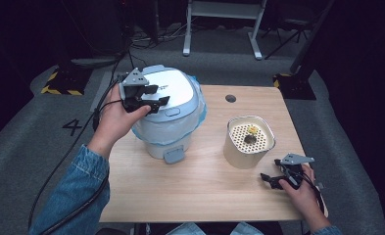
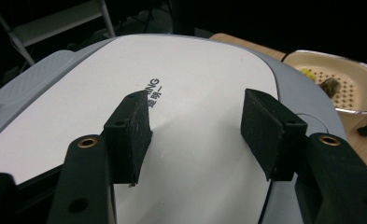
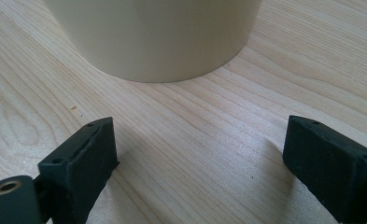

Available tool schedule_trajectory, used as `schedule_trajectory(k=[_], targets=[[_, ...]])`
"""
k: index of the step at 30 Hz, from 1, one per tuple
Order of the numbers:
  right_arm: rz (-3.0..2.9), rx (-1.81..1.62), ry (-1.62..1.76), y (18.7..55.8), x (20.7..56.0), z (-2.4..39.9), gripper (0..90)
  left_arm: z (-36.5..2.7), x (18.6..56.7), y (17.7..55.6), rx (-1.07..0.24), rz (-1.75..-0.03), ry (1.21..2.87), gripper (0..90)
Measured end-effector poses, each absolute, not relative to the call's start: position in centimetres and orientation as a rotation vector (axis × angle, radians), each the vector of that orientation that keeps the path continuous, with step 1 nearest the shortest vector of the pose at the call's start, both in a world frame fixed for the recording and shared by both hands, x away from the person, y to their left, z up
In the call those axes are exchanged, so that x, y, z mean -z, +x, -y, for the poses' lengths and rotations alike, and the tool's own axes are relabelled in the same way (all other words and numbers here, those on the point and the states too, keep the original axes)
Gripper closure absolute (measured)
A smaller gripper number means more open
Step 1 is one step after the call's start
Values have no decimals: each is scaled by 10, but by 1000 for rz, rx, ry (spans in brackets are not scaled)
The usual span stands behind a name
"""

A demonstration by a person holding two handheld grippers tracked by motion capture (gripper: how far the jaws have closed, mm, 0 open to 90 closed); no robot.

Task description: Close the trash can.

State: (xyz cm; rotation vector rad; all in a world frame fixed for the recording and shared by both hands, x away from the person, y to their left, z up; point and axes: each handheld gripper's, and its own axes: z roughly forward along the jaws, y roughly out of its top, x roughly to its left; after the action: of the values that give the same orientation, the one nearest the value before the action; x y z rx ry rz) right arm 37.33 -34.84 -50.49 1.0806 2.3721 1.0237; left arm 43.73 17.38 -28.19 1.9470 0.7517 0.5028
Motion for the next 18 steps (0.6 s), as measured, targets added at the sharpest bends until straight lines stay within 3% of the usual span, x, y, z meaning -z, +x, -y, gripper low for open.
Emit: schedule_trajectory(k=[1, 4, 18], targets=[[-2372, -1023, 1081, 373, 505, 348, 102, -175, 282, 438, -499, -743, 1946, 423], [-2372, -1023, 1081, 373, 505, 348, 101, -176, 282, 436, -473, -732, 1958, 278], [-2373, -1022, 1081, 373, 505, 348, 102, -188, 270, 382, -469, -736, 1938, 236]])
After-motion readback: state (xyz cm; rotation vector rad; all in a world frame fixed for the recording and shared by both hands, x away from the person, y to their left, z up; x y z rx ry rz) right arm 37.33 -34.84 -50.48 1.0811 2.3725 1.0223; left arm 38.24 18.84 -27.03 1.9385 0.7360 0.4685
